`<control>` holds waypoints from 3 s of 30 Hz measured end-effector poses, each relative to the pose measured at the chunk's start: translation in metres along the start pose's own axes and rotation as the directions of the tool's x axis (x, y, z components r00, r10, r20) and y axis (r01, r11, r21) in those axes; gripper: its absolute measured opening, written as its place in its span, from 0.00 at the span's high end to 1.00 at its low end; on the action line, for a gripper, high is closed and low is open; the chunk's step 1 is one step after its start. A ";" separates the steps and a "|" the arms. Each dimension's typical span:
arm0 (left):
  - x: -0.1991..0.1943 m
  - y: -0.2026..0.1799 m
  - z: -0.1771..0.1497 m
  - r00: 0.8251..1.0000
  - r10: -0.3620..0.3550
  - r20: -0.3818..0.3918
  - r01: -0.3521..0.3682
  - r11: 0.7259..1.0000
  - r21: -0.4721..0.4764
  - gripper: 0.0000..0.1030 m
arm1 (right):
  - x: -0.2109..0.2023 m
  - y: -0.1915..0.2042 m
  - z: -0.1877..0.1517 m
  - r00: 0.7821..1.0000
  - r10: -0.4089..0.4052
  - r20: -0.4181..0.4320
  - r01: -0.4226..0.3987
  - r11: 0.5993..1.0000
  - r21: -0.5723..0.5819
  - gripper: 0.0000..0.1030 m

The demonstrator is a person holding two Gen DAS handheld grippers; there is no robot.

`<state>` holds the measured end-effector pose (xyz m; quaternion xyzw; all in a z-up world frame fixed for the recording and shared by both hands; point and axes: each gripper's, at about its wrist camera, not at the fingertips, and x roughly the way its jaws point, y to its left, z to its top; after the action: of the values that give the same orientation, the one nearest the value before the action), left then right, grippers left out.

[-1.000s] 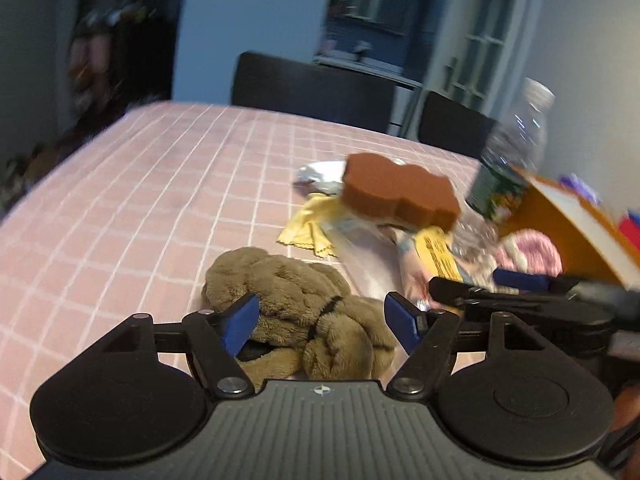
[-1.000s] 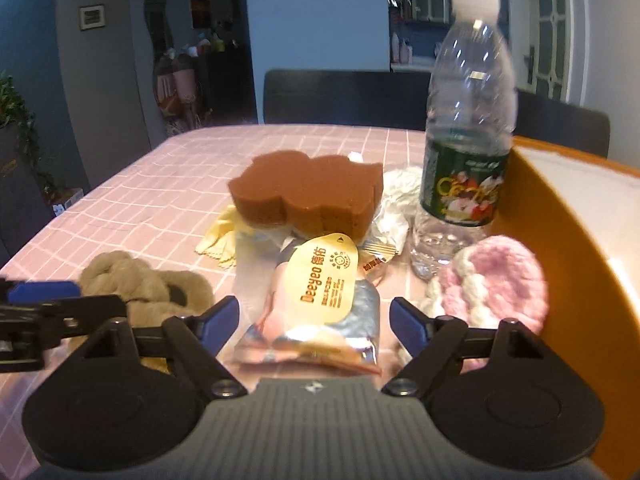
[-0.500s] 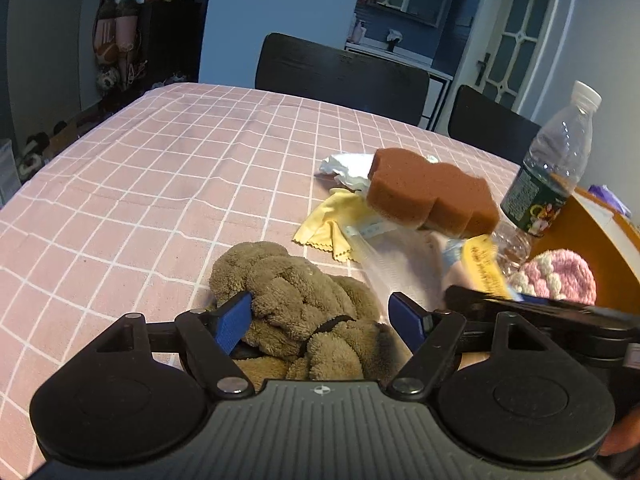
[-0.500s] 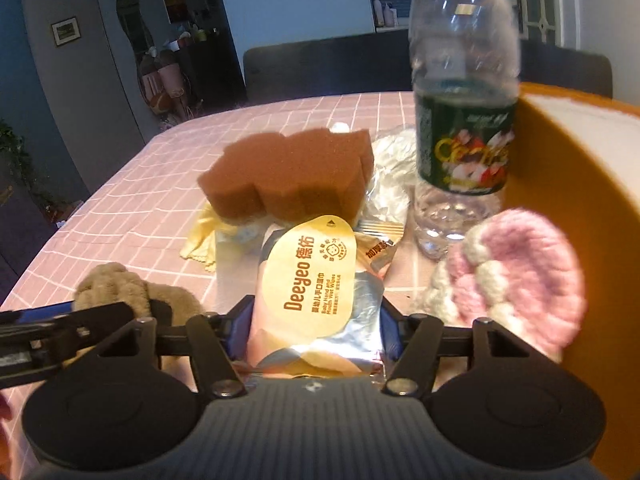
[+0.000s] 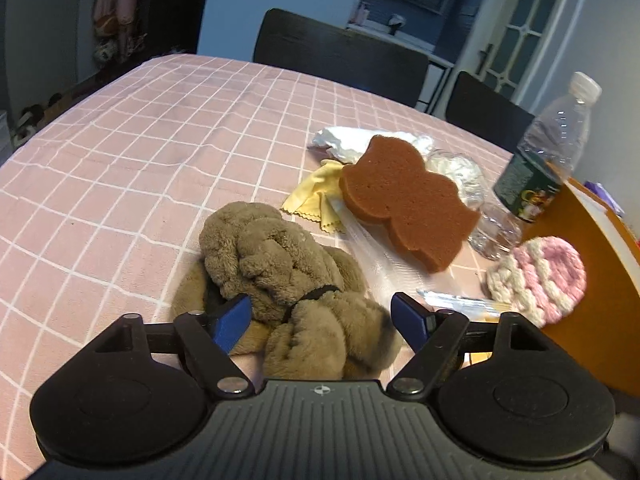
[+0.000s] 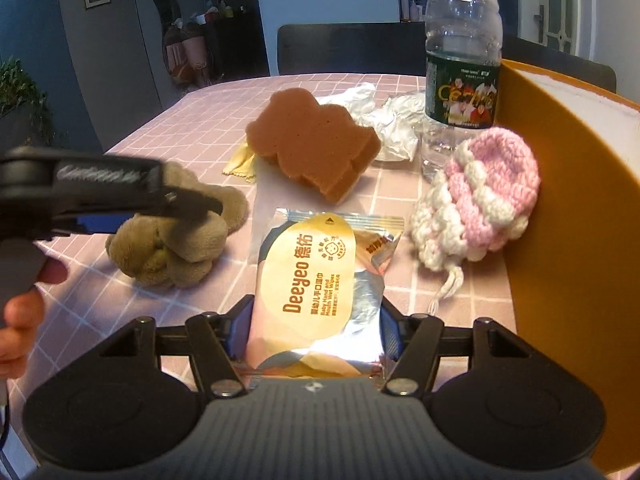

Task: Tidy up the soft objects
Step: 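Lift the teddy bear and bread packet and carry them toward the orange box, then lower the bear and packet into the orange box and open both tools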

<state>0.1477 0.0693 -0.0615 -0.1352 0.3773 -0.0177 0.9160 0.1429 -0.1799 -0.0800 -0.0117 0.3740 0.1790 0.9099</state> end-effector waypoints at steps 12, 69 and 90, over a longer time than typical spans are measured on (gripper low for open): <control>0.011 -0.005 -0.009 0.999 0.034 -0.002 -0.033 0.986 0.161 0.34 | 0.002 -0.008 0.006 1.000 -0.005 0.007 0.005 1.000 0.018 0.31; -0.063 -0.240 0.023 0.909 -0.413 0.063 0.255 0.667 0.700 0.46 | -0.136 -0.178 0.107 0.959 -0.276 0.068 0.278 0.960 -0.017 0.47; 0.036 -0.299 -0.010 0.977 -0.211 -0.021 0.112 0.429 0.896 0.46 | -0.045 -0.243 0.097 0.946 -0.295 -0.133 0.301 0.953 0.027 0.47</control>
<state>0.1878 -0.2257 -0.0148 0.3305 0.2530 -0.2947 0.8602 0.2598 -0.4067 -0.0067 -0.0580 0.4293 0.0294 0.9008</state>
